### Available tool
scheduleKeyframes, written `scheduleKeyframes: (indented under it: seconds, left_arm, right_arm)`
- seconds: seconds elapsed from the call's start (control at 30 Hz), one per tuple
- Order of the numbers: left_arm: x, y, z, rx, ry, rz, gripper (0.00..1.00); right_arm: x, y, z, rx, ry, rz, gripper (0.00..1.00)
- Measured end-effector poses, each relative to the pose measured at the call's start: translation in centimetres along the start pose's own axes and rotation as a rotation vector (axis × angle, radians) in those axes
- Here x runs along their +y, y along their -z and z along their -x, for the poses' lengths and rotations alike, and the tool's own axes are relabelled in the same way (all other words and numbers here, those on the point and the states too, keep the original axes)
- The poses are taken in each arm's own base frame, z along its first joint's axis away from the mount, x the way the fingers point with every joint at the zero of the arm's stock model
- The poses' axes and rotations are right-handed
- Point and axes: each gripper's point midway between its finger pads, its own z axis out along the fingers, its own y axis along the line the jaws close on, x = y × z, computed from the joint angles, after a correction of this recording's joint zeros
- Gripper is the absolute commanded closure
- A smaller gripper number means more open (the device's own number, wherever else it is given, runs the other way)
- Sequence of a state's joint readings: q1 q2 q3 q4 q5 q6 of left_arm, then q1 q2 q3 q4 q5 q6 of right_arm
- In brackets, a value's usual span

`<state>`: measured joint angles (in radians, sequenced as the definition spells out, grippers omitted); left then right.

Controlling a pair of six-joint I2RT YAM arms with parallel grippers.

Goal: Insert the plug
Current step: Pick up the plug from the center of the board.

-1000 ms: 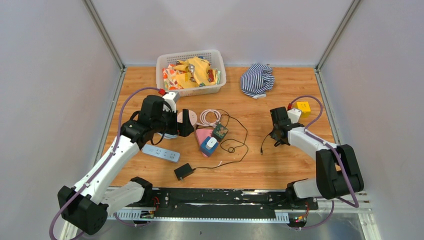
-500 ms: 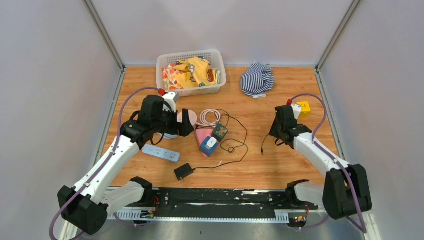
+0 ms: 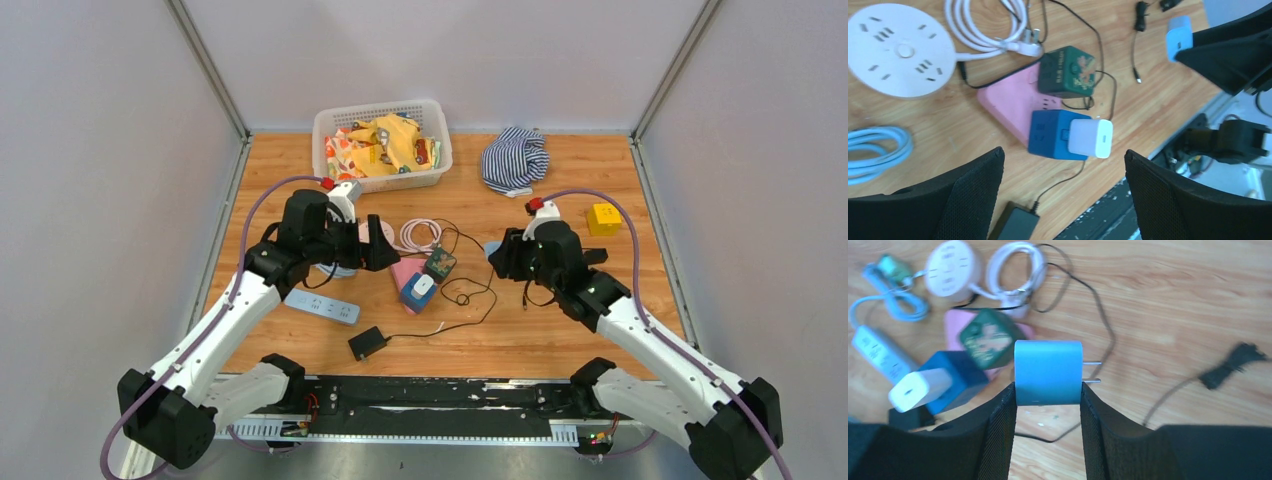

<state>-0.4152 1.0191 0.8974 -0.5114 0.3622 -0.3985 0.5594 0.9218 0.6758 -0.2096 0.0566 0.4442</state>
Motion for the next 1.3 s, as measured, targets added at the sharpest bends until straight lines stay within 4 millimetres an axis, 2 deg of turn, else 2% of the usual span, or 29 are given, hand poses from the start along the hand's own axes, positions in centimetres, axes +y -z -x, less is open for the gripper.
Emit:
scheduleKeyframes:
  seconds: [0.2,0.3,0.5,0.67,0.87,1.13,1.2,1.3]
  left_arm:
    - [-2.8,-0.3,0.1,-0.061,0.090,-0.176,0.11]
    - [-4.2,-0.1,0.6,-0.096,0.148,-0.257,0.11]
    - [-6.5,0.6,2.4,-0.142,0.214,-0.363,0.12]
    - [-6.8,0.8,3.1,-0.160,0.238,-0.376,0.17]
    - [-6.8,0.8,3.3,-0.167,0.265,-0.373,0.25]
    - [-7.1,0.7,3.4,-0.171,0.278,-0.374,0.60]
    - [-7.2,0.8,3.5,-0.172,0.283,-0.379,0.75]
    - [-7.3,0.8,3.6,-0.173,0.287,-0.383,0.93]
  right_arm:
    - [7.5,1.9,1.4,-0.112,0.097,0.244,0.82]
    - [10.0,2.5,2.0,-0.163,0.122,0.311,0.82]
    - [14.2,2.6,2.0,-0.202,0.187,0.367,0.82]
    - [17.5,2.5,2.9,-0.237,0.206,0.401,0.82]
    - [20.0,1.8,3.7,-0.258,0.210,0.416,0.82]
    - [21.4,1.8,3.3,-0.265,0.213,0.428,0.81]
    - [21.3,1.6,3.3,-0.266,0.210,0.417,0.79]
    - [21.2,1.5,3.3,-0.269,0.208,0.403,0.70]
